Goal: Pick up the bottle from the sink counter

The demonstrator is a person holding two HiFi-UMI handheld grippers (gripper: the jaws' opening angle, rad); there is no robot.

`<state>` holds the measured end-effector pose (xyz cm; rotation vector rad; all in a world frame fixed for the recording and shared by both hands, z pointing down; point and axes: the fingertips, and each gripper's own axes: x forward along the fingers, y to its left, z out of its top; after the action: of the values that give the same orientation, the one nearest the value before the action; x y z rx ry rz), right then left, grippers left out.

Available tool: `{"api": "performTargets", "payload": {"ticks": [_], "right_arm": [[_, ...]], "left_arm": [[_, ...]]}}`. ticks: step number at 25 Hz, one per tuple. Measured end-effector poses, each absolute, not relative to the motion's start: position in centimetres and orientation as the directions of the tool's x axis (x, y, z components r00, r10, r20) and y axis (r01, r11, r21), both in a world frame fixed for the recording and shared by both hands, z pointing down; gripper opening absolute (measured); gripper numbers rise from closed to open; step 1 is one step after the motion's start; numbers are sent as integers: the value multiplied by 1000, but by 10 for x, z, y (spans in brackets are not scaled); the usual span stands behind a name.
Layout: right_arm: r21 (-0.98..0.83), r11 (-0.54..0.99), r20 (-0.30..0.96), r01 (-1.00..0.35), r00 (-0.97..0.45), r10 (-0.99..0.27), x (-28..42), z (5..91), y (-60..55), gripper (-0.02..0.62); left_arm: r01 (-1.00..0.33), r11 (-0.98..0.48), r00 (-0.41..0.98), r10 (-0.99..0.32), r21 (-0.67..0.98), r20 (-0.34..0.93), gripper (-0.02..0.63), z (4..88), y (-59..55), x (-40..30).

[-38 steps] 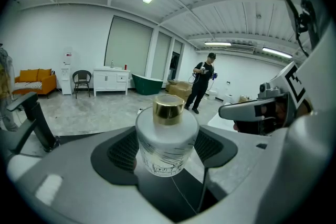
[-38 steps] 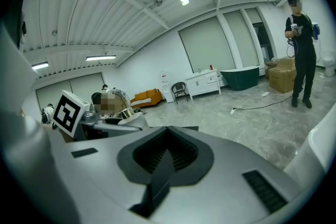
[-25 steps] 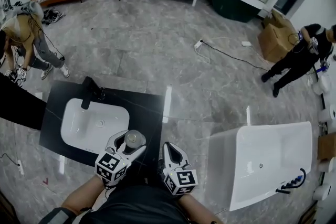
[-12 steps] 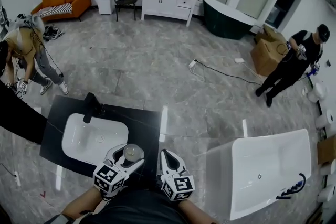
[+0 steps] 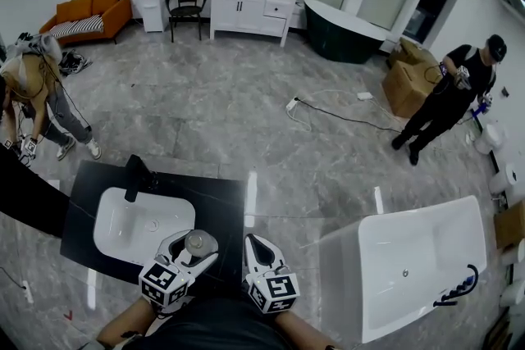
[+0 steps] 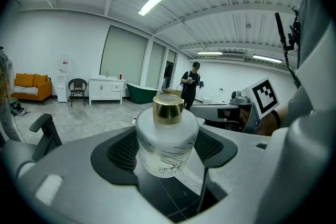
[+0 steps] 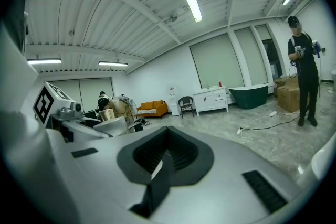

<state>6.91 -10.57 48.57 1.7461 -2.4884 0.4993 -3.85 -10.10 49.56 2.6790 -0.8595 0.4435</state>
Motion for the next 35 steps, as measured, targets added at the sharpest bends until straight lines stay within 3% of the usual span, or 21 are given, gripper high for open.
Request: {"api": "performTargets", "payload": {"ticks": [35], "right_arm": [[-205, 337, 168, -919, -372, -913, 75, 475, -114, 6]], "left_arm": [[-594, -785, 774, -497, 175, 393, 331, 503, -116, -21]]}}
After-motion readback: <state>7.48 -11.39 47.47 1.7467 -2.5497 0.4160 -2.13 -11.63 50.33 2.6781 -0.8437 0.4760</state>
